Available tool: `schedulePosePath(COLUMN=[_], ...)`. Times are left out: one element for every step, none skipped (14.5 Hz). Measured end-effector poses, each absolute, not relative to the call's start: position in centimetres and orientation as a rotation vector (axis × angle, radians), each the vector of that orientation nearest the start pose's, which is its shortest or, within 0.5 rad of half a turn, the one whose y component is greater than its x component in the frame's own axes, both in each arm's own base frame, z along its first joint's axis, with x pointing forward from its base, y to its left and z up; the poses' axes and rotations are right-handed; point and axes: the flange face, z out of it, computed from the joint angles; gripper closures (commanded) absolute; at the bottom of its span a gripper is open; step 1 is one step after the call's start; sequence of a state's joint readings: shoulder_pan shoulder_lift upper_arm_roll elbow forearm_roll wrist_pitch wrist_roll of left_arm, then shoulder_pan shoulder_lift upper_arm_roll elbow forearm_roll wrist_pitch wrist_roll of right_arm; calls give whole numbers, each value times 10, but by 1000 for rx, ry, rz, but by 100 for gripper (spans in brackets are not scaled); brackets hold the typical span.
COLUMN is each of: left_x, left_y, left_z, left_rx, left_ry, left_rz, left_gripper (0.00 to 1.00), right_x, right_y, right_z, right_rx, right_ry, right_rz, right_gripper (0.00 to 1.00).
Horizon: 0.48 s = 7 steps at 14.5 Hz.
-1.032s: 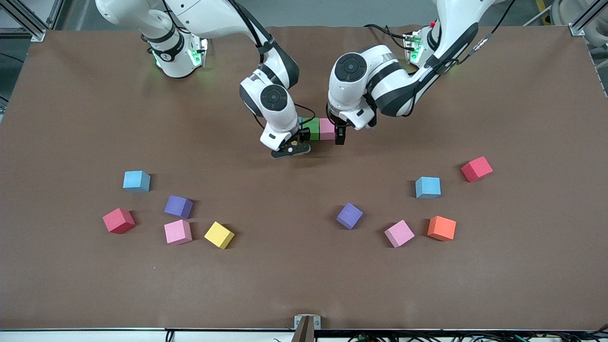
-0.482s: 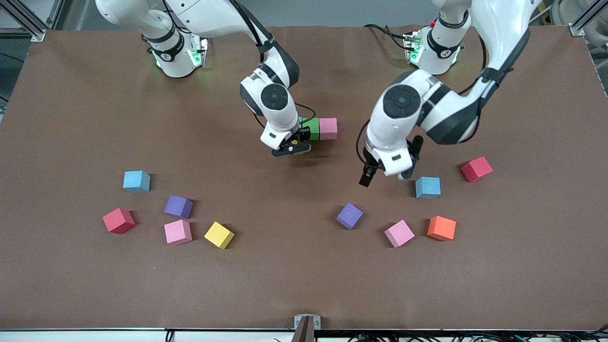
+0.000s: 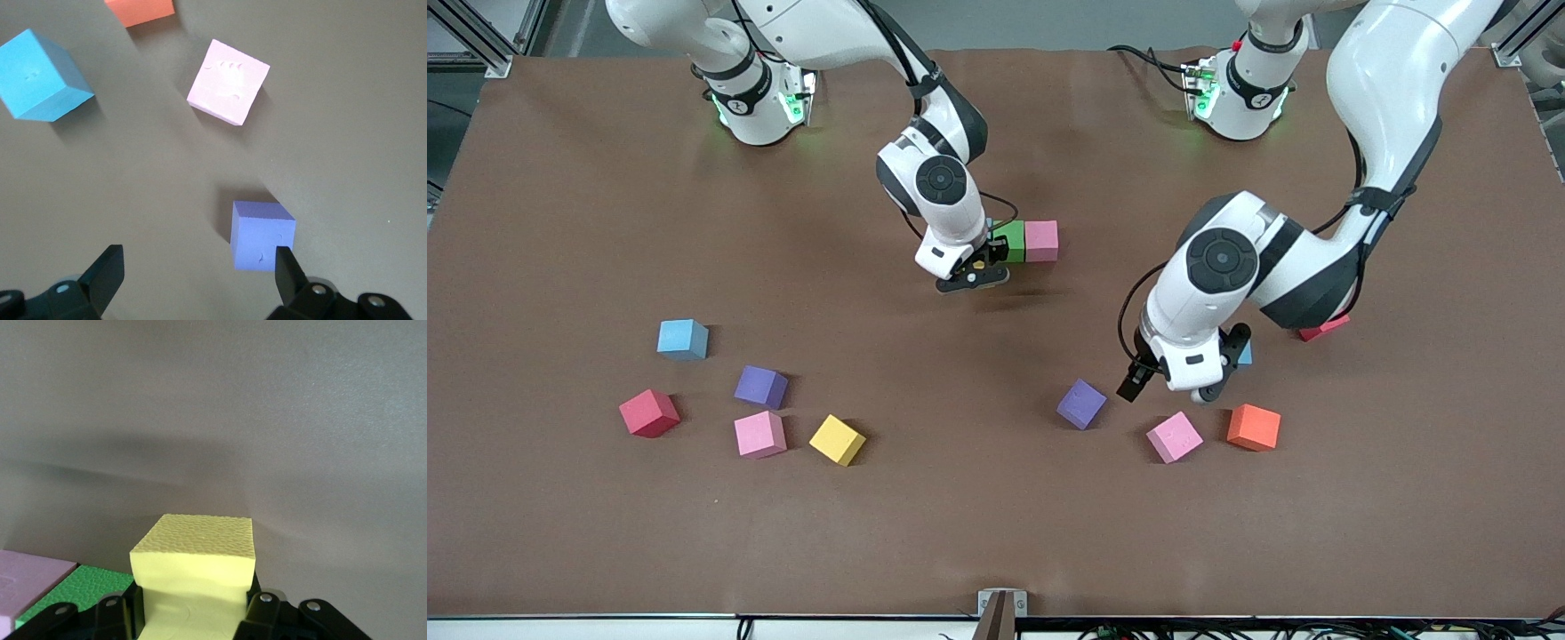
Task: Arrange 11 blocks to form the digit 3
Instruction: 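Place the yellow cube below the blue cube while the left gripper grasps purple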
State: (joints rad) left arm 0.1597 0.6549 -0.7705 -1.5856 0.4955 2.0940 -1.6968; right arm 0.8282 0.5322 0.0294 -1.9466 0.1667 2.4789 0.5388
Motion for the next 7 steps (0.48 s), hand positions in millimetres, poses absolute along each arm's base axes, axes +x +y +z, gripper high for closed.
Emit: schedulePosePath(left_x=[628,637,646,653,658,660,660], left_y=[-301,-297,-292,-287,-285,-286,-289], left_z=[332,326,318,308,297,284,273], left_rx=[-2832,-2831,-2827,-2823,-2822,-2819,-2808], left_ry=[-1492,-1510,-1526,-1528,-1510,-1477,-1453], left_rz=[-18,-4,10,21,25,21,6], left_gripper=[0,0,0,0,0,0,0], right_x=[407,407,406,406,406,406,405], right_y=[469,469,469,469,469,469,468], right_z=[205,205,205,205,205,204,202], right_rx=[-3037,-3037,-3037,-3037,-3037,-3039,-3045], right_ry=[-279,-280,-280,-280,-280,-272,-255], right_rz=[116,116,116,117,117,119,130], right_gripper=[69,66,59,37,0,0,0])
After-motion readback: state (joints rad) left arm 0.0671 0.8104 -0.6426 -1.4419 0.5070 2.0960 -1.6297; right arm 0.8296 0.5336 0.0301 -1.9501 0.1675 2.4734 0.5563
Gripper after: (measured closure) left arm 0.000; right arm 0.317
